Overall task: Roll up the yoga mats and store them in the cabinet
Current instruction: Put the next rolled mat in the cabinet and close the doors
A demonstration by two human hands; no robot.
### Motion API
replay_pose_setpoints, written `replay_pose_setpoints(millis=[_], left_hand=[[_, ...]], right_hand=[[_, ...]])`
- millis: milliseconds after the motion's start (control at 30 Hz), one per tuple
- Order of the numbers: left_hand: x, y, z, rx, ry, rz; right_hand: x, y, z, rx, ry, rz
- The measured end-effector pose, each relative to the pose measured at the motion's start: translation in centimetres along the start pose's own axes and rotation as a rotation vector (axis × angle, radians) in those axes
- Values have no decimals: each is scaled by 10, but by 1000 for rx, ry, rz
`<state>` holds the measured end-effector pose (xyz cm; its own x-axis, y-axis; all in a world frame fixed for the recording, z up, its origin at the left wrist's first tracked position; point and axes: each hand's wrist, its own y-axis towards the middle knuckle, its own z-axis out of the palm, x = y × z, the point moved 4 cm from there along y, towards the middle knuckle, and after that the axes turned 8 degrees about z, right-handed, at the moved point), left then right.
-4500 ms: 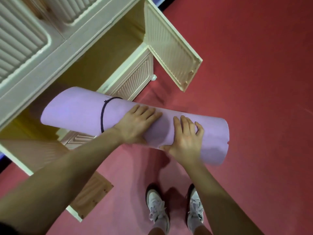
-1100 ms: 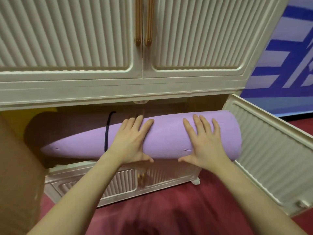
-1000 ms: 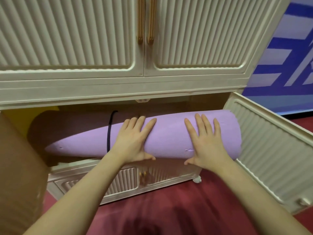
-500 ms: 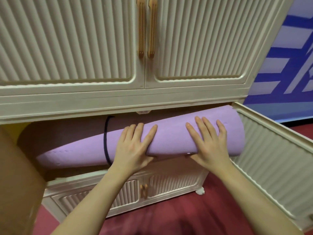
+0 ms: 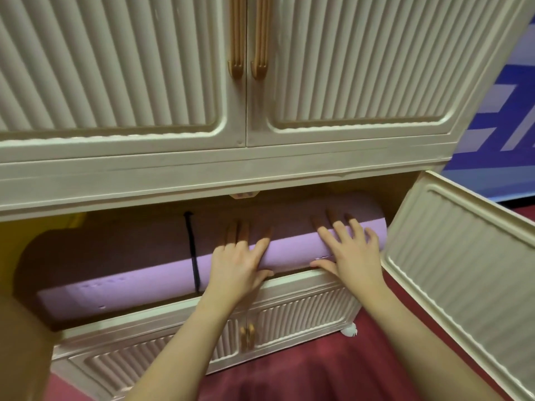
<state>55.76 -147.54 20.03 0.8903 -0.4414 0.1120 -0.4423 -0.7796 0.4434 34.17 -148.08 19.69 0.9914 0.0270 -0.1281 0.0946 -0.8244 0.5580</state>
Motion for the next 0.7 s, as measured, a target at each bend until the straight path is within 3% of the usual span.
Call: replay_pose_setpoints(millis=[267,500,600,700], left_hand=[[-7,-12,4,-56,51,-5],[-12,-11,7,-114,62,-91],[-17,-10,11,-35,-1,-173],[-23,-5,-2,182,-66,-232]], right_hand=[[10,-18,0,123,121,127],[11,-18,3,132,197,135],[13,-17,2,200,234,164],[16,-13,-11,353,241,195]])
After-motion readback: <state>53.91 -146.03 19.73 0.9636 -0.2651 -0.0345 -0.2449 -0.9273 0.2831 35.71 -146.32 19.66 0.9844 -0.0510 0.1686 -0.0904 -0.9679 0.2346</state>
